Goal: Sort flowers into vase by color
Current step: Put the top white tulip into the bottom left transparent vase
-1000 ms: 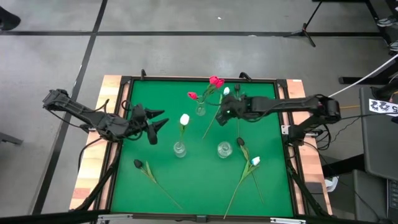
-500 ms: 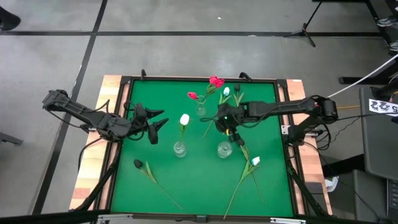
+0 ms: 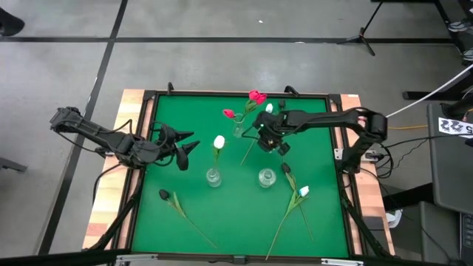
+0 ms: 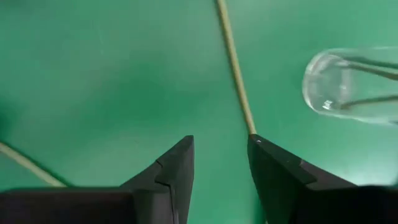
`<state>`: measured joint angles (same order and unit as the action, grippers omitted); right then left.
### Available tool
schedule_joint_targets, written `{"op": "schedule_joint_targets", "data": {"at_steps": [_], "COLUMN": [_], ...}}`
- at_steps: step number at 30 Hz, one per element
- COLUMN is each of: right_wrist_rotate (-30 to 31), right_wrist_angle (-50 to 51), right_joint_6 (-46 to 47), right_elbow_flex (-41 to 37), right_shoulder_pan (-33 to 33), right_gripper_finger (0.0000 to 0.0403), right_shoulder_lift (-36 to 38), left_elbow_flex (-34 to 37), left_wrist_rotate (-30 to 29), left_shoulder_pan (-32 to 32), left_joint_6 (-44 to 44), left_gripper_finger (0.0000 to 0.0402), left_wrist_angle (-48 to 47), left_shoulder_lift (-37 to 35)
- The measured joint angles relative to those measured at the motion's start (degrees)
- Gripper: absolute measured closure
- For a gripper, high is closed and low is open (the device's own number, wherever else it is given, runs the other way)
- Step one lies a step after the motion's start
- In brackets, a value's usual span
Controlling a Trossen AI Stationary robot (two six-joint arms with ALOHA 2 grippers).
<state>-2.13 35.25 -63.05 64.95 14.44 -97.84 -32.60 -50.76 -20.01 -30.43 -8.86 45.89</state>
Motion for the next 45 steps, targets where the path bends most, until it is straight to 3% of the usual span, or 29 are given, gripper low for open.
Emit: {"op": "schedule_joint_targets", "data": {"at_steps": [9,16,26,36,45], "right_wrist_rotate": [1.29,0.15,3.84,-1.05,0.25], "right_wrist_angle": [-7.66,-8.42,-8.38,-2.21,-0.61], "right_joint_6": [-4.22,-4.72,-3.56,-1.89,-5.5], "right_elbow_flex": [0.0,0.0,0.09,-0.11,-0.09], "right_shoulder_pan": [-0.06,0.2,0.46,7.23,14.08], "right_gripper_finger": [0.0252,0.0252,0.0252,0.0252,0.0252], "right_shoulder_lift": [-4.56,-8.11,-9.16,-7.88,-2.83], "left_elbow_flex": [0.0,0.0,0.0,0.0,0.0], "left_wrist_rotate": [-0.04,-0.04,-0.02,-0.02,0.0], "left_shoulder_pan": [2.15,3.3,3.3,3.16,3.14], "left_joint_6": [-6.01,-6.93,-9.31,-9.88,-10.56], "left_gripper_finger": [0.0185,0.0185,0.0185,0.0185,0.0185], "left_wrist_angle": [-2.97,-3.26,-4.3,-4.28,-5.86], "left_shoulder_lift": [-0.01,0.0,0.0,0.0,0.0]}}
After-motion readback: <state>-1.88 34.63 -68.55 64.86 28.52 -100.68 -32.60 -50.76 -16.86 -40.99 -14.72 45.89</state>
